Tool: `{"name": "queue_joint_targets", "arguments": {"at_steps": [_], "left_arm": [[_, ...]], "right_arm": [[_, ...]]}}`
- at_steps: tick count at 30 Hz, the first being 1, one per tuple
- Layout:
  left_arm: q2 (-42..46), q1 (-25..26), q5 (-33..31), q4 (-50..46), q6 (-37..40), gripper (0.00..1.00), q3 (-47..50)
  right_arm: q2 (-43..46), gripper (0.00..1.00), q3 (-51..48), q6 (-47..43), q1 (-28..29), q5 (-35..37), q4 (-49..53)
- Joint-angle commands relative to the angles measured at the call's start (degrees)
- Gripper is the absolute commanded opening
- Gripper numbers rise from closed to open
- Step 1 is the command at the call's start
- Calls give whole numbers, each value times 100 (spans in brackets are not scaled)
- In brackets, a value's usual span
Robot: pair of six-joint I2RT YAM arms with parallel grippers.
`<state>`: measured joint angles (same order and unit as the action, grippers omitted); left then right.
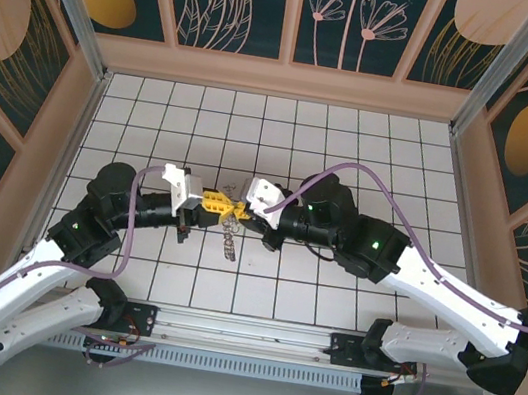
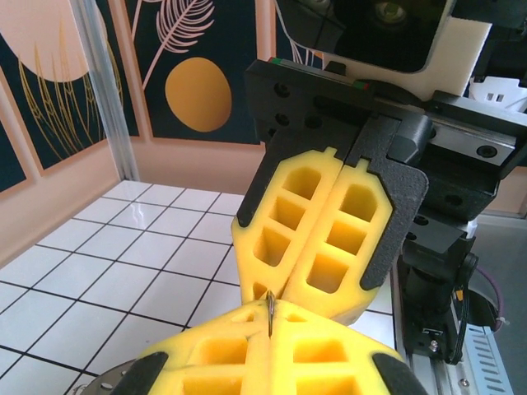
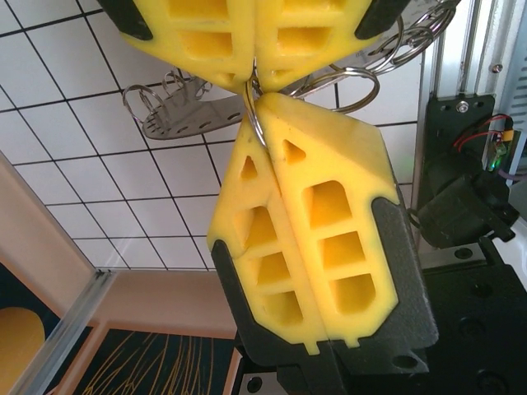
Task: Put the keys on the keyring
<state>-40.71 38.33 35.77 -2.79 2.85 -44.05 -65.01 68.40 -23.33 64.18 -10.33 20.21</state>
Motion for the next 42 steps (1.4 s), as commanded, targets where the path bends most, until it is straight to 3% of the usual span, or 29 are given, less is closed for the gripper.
{"name": "queue_joint_targets", "arguments": {"at_steps": [1, 7, 8, 12, 18, 31, 42], "left_arm": [[114, -10, -353, 149, -270, 0, 47], [381, -10, -320, 762, -617, 0, 318], [380, -11, -310, 798, -636, 0, 308], [412, -17, -319, 884, -665, 0, 290], [540, -12, -415, 1034, -683, 0, 484], [456, -16, -27, 1346, -769, 0, 321], [447, -16, 437, 1620, -900, 0, 302]], "right_arm": [[97, 0, 333, -128, 138, -166, -130], [465, 0, 42, 14, 145, -330, -394], [468, 2, 42, 37, 147, -321, -390], [503, 29, -17, 39, 183, -271, -449], [494, 40, -32, 13, 201, -102, -590], [1197, 41, -549, 377, 270, -557, -702], [1217, 39, -687, 538, 262, -1001, -688]]}}
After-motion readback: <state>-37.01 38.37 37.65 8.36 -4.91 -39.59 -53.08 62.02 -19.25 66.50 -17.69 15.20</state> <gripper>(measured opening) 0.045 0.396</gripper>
